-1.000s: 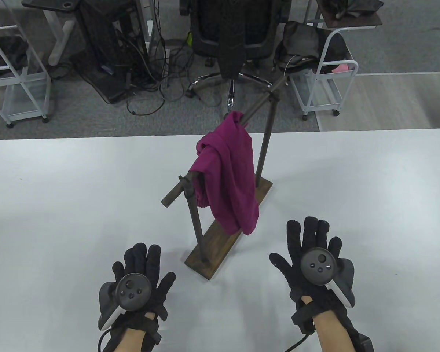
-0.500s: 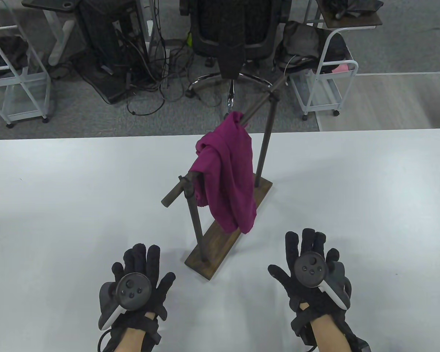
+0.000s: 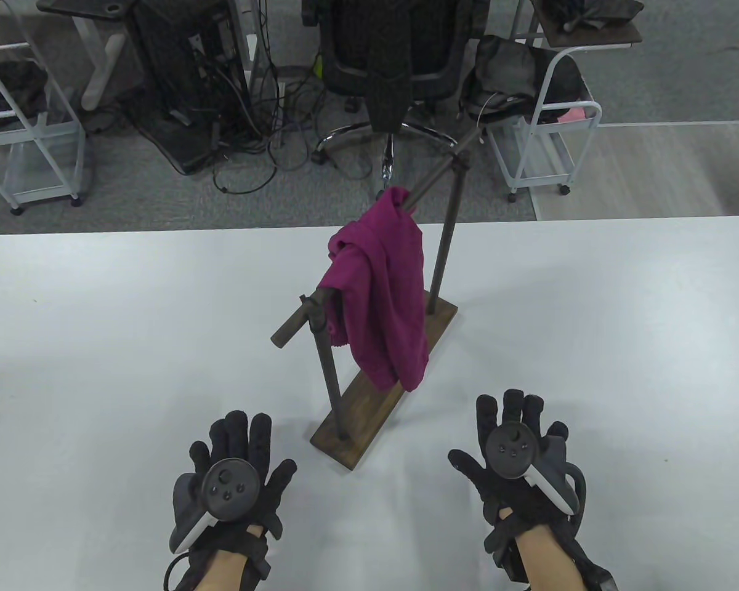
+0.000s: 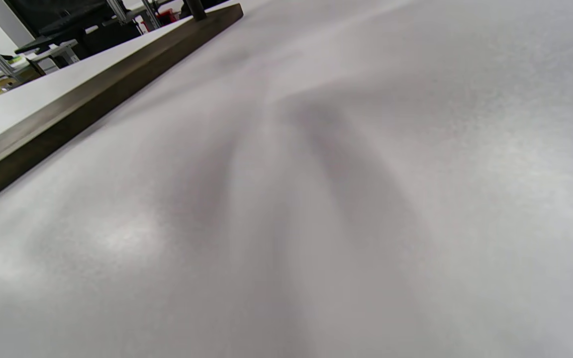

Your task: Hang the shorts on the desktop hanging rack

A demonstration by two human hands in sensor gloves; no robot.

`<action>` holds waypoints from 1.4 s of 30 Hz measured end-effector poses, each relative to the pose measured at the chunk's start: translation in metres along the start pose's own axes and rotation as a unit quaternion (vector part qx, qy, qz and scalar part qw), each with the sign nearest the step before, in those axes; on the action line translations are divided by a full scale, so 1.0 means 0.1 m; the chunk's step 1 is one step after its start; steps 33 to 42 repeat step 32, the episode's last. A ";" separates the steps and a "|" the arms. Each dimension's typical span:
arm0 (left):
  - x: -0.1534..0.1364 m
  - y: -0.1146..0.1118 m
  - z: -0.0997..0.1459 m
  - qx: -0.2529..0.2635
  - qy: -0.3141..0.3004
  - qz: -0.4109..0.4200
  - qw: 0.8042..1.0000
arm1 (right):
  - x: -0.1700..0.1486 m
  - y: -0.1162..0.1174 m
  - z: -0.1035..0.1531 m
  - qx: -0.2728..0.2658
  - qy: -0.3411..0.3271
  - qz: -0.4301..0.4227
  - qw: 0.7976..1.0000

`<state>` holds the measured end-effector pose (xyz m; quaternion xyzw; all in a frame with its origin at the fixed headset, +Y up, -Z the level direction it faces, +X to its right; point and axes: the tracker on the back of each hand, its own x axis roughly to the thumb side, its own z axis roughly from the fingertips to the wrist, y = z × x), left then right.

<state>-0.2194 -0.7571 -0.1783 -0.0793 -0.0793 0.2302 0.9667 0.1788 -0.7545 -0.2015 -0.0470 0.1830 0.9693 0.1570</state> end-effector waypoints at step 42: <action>0.00 0.01 0.00 -0.010 0.008 0.015 1.000 | 0.02 -0.01 0.00 0.004 0.002 0.009 1.000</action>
